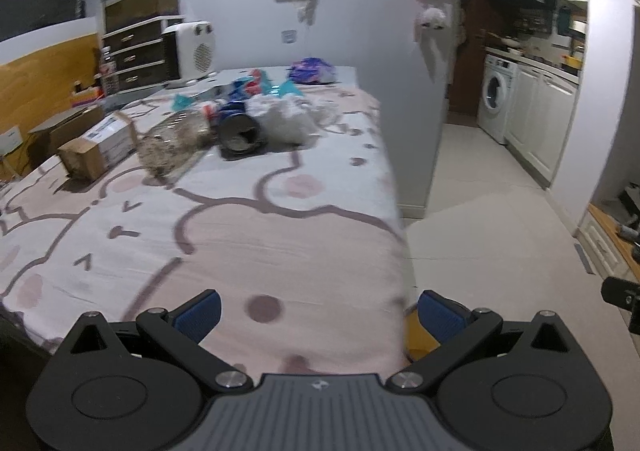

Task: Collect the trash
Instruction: 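Move both tools over the bed toward the plastic bottle and Pepsi can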

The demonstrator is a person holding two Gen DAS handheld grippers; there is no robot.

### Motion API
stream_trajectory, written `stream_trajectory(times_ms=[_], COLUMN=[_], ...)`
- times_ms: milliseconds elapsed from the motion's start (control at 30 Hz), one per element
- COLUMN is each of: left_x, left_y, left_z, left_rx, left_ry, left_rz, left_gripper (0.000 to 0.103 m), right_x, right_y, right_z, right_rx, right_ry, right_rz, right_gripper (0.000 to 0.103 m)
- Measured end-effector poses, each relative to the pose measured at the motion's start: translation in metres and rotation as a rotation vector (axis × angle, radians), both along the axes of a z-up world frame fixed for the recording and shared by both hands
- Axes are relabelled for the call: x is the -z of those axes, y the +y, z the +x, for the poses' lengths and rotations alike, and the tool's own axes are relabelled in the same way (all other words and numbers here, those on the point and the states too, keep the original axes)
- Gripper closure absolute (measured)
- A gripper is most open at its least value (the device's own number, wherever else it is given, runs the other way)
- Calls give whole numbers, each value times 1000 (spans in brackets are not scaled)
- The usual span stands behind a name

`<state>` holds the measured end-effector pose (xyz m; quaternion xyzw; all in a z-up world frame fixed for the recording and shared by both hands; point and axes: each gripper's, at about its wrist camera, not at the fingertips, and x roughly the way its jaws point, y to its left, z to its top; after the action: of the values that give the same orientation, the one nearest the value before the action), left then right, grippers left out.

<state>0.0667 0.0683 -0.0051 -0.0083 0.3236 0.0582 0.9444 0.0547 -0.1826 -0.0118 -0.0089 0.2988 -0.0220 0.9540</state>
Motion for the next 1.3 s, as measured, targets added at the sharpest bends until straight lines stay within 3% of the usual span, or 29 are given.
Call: stream_trajectory(times_ms=[400, 733, 900, 1033, 1300], left_x=[-21, -22, -27, -27, -12], left_y=[88, 142, 166, 180, 197], left_z=[41, 81, 106, 134, 178], left_rx=[-161, -169, -169, -164, -148], left_ry=[-57, -80, -96, -115, -112], left_rz=[54, 116, 130, 125, 29], left_gripper=[0, 0, 0, 0, 0], right_x=[-11, -16, -22, -27, -31], right_y=[71, 130, 161, 177, 219], right_z=[57, 97, 123, 146, 190], right_rx=[-126, -201, -314, -408, -524], right_ry=[-39, -125, -104, -116, -155], right_rz=[33, 138, 142, 231, 191], right_gripper=[0, 0, 0, 0, 3])
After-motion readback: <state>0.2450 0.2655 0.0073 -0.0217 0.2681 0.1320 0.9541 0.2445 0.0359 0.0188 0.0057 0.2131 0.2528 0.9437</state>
